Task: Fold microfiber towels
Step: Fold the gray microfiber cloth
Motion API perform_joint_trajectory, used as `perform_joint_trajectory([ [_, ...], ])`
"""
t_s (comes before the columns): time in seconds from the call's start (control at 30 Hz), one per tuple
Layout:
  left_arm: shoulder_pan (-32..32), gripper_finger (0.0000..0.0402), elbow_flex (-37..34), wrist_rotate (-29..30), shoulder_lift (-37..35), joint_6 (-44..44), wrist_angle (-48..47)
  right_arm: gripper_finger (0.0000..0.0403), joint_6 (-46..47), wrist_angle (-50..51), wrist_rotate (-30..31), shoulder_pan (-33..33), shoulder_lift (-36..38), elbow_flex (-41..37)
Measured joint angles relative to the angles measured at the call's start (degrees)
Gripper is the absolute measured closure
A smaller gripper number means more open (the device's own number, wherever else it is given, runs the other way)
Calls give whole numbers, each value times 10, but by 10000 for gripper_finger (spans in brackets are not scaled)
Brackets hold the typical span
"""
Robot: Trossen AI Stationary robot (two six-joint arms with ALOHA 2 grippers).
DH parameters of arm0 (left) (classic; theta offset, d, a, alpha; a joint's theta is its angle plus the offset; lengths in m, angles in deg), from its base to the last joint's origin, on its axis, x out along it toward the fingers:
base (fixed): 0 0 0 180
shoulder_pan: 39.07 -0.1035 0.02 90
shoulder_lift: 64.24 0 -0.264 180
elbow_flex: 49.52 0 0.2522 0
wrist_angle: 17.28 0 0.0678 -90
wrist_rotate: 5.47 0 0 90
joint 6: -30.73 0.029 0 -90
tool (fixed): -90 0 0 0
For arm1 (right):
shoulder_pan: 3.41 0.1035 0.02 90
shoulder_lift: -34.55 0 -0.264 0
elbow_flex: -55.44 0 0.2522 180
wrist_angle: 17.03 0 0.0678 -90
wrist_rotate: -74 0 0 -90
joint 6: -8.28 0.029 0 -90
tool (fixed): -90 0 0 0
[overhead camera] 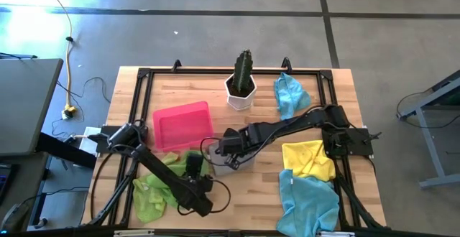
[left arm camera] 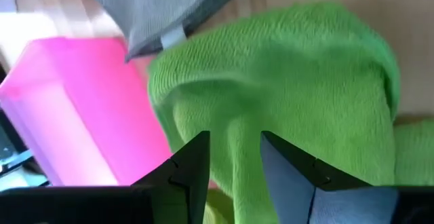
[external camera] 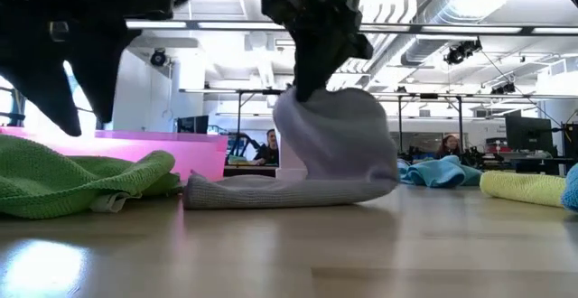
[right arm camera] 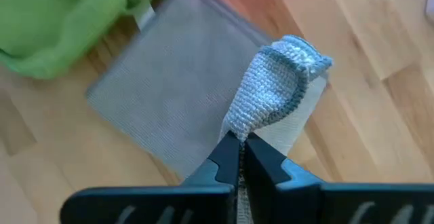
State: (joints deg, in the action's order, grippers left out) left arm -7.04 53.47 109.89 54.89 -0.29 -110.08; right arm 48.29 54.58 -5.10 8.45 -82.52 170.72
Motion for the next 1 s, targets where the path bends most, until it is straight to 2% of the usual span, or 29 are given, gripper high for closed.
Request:
perform_joint_trajectory([
  [0.37, 23, 280, 0, 10, 0, -19, -46, 403, 9, -138, 4, 0, -8, -40],
  [0.6, 23, 280, 0, 10, 0, -29, -50, 398, -15, -169, 4, -2, -38, -41],
  [0.7, 23, 280, 0, 10, 0, -29, -50, 373, -29, -183, 4, -3, -42, -42],
  [0.87, 23, 280, 0, 10, 0, -29, -52, 307, -56, -218, -3, -3, -41, -42],
  [1.0, 23, 280, 0, 8, 0, -29, -52, 277, -94, -185, -37, -3, -34, -42],
])
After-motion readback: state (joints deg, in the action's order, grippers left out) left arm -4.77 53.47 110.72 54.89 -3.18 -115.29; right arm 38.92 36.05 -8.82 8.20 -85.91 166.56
